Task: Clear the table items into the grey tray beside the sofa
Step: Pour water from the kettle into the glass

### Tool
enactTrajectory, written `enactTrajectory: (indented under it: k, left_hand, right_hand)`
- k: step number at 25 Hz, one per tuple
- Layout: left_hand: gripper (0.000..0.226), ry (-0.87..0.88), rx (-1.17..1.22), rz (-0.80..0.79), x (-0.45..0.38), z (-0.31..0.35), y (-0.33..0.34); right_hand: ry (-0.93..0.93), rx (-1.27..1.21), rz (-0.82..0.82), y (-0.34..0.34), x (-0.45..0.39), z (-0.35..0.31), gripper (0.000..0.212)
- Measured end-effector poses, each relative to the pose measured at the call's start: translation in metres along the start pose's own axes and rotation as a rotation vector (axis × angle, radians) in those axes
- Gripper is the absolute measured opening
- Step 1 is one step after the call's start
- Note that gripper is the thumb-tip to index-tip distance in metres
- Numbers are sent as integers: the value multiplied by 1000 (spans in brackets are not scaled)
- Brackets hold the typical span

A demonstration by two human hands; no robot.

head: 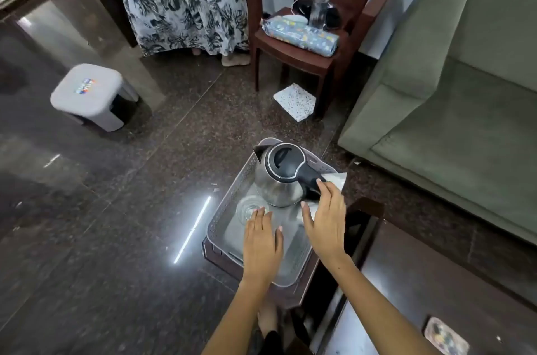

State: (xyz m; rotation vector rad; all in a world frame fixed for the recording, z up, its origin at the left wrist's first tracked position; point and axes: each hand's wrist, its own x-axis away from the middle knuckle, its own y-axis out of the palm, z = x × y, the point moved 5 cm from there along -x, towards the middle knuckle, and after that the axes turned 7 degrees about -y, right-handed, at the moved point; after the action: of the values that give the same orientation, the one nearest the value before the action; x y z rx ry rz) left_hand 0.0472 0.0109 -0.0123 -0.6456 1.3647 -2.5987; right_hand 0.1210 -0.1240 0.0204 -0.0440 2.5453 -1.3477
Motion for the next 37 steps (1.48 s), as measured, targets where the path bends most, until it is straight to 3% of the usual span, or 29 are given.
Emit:
enactTrajectory:
  k: [3, 8, 12, 16, 22, 26, 30, 37]
  left_hand:
    - [47, -41, 2, 1, -10, -16, 2]
    - [48, -28, -2, 59, -22, -33, -1]
    - [67, -60, 28, 60, -31, -45, -4]
    - [93, -162, 22, -59, -44, -55, 3]
    - [106, -239, 151, -97, -60, -61, 14]
    - [99, -236, 223, -65, -72, -64, 14]
    - [96, -193, 216, -31, -66, -72, 9]
    - [91, -94, 277, 55, -30, -77, -21]
  right_hand:
    - [34, 0, 24, 4, -17, 8, 57]
    - [222, -126, -271, 19, -59, 37, 27]
    - [236, -297, -413, 31, -69, 52, 32]
    - [299, -382, -348, 37, -65, 57, 34]
    - [302, -407, -334, 38, -66, 55, 42]
    - [304, -368, -279, 36, -60, 46, 37]
    - [321, -310, -161, 38, -44, 24, 51]
    - [281, -351, -101, 7, -32, -6, 50]
